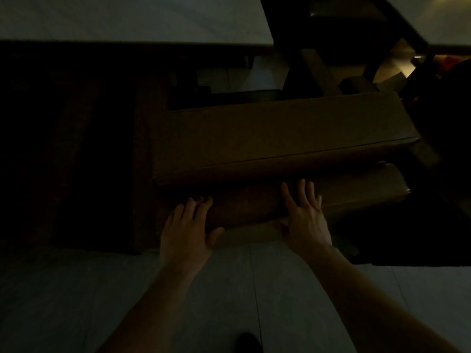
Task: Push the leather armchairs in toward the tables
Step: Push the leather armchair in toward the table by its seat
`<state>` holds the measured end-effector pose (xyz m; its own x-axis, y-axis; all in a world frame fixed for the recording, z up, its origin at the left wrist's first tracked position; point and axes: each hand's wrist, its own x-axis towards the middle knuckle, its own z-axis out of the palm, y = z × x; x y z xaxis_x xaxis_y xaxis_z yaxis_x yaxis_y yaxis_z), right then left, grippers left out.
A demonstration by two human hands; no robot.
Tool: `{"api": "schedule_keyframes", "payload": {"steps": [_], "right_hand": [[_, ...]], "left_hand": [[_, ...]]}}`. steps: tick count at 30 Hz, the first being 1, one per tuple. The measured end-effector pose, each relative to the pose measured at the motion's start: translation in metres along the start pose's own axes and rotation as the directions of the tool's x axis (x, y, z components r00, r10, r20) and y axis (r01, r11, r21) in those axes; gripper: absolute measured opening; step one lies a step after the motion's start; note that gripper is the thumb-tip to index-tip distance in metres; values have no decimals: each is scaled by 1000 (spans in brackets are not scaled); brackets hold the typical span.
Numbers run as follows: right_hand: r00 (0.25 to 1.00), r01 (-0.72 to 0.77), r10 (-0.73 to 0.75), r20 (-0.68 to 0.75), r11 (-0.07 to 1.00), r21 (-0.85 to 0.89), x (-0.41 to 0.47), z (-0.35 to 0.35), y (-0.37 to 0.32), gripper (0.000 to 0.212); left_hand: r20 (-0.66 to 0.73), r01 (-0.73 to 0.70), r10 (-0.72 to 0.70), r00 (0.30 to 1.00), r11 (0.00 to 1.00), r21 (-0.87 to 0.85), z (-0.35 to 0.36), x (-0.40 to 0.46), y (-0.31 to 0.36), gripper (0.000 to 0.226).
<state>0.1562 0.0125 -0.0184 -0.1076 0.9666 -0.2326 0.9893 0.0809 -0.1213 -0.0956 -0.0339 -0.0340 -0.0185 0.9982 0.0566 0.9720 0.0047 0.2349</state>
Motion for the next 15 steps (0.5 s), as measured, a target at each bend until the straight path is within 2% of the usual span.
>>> {"api": "schedule_keyframes", "payload": {"steps": [8, 15], "right_hand": [[997, 61, -58, -50, 996, 66, -35, 23, -10, 93], [997, 71, -68, -36, 992, 107, -56, 25, -11, 94]], "left_hand": [[38, 76, -77, 996, 997, 18, 1, -38, -12, 65], [90, 67, -72, 993, 996, 59, -10, -56, -10, 66]]}}
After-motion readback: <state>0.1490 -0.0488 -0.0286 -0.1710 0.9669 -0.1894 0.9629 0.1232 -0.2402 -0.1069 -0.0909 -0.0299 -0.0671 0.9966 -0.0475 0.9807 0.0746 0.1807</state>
